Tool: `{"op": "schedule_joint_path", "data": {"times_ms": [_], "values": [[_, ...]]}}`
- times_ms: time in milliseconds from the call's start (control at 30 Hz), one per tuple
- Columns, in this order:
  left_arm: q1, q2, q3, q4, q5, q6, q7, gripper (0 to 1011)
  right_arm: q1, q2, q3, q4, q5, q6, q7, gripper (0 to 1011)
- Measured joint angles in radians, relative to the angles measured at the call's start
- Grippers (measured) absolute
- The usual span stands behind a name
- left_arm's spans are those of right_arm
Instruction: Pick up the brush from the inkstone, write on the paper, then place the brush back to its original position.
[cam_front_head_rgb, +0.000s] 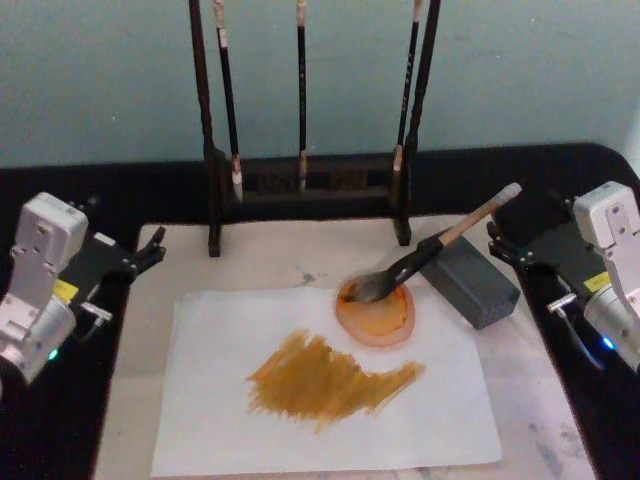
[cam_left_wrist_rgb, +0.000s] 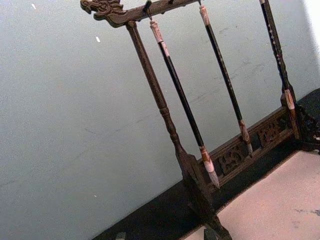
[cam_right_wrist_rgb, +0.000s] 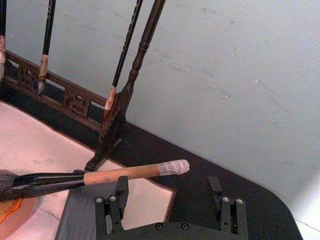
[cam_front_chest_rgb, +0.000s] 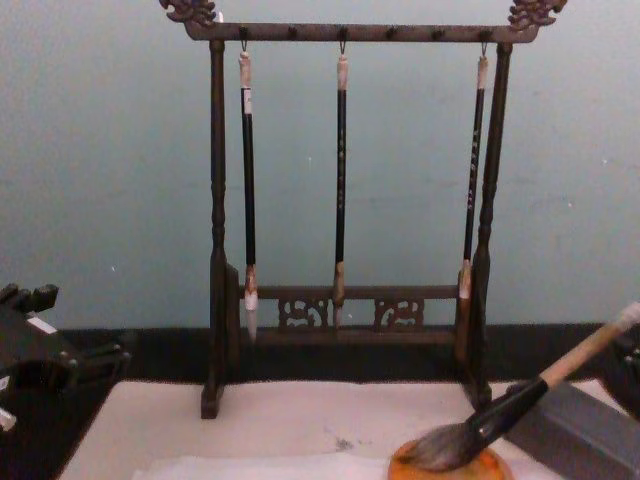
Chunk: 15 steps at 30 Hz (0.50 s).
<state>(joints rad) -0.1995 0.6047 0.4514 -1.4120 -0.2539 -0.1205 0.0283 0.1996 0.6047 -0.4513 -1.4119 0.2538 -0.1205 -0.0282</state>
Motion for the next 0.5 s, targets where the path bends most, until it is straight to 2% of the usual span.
{"op": "schedule_joint_path", "data": {"times_ms": [500], "values": [[0.0,0.0,0.0,0.0,0.0,0.0,0.0,1010,0.0,0.0,0.0,0.0,0.0,0.0,0.0,1000]]}}
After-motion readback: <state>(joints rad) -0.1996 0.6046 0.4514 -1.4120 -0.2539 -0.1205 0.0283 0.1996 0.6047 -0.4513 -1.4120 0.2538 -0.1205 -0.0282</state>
